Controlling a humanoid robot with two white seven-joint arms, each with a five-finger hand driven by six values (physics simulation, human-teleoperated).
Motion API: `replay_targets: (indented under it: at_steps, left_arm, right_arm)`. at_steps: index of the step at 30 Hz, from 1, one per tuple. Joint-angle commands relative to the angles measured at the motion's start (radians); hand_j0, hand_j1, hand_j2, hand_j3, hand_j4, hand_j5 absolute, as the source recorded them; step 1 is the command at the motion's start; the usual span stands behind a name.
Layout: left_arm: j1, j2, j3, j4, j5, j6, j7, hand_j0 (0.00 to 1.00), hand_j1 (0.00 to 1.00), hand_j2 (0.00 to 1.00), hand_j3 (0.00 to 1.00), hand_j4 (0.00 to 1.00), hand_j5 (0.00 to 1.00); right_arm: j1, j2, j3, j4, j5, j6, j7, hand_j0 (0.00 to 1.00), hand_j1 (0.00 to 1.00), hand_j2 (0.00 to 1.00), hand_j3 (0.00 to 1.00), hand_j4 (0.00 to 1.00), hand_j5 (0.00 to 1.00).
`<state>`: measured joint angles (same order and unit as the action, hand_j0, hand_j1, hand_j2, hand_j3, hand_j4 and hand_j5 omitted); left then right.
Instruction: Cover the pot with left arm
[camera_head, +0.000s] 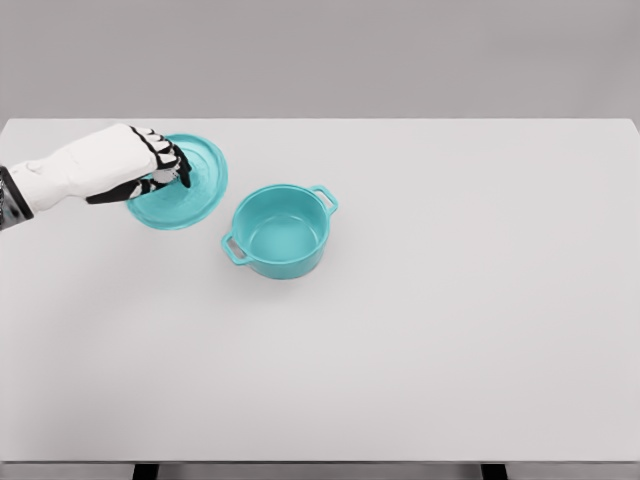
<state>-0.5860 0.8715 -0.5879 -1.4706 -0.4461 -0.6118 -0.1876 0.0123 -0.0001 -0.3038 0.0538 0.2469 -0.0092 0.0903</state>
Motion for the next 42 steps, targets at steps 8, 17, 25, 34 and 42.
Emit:
replay_targets:
  at_steps: [8, 17, 25, 34, 42]
  left_arm:
    - [-0.005, -0.035, -0.02, -0.023, 0.004, 0.001, 0.0, 0.49, 0.49, 0.49, 0.49, 0.49, 0.49]
    - [-0.018, -0.08, -0.044, -0.06, 0.003, 0.001, 0.0, 0.49, 0.49, 0.49, 0.49, 0.49, 0.49]
    - [-0.032, -0.129, -0.076, -0.066, -0.002, 0.001, -0.001, 0.49, 0.49, 0.49, 0.49, 0.49, 0.49]
    - [-0.052, -0.192, -0.112, -0.057, -0.029, 0.001, -0.001, 0.49, 0.49, 0.49, 0.49, 0.49, 0.49]
    - [-0.052, -0.223, -0.119, -0.04, -0.045, 0.001, -0.001, 0.49, 0.49, 0.49, 0.49, 0.49, 0.49]
  right_arm:
    - [0.0, 0.0, 0.0, 0.0, 0.0, 0.0, 0.0, 1.0, 1.0, 1.0, 1.0, 1.0, 1.0]
    - [0.0, 0.0, 0.0, 0.0, 0.0, 0.0, 0.0, 1.0, 1.0, 1.0, 1.0, 1.0, 1.0]
    - [0.0, 0.0, 0.0, 0.0, 0.0, 0.0, 0.0, 1.0, 1.0, 1.0, 1.0, 1.0, 1.0]
    - [0.0, 0.0, 0.0, 0.0, 0.0, 0.0, 0.0, 1.0, 1.0, 1.0, 1.0, 1.0, 1.0]
    - [0.0, 0.0, 0.0, 0.0, 0.0, 0.0, 0.0, 1.0, 1.0, 1.0, 1.0, 1.0, 1.0]
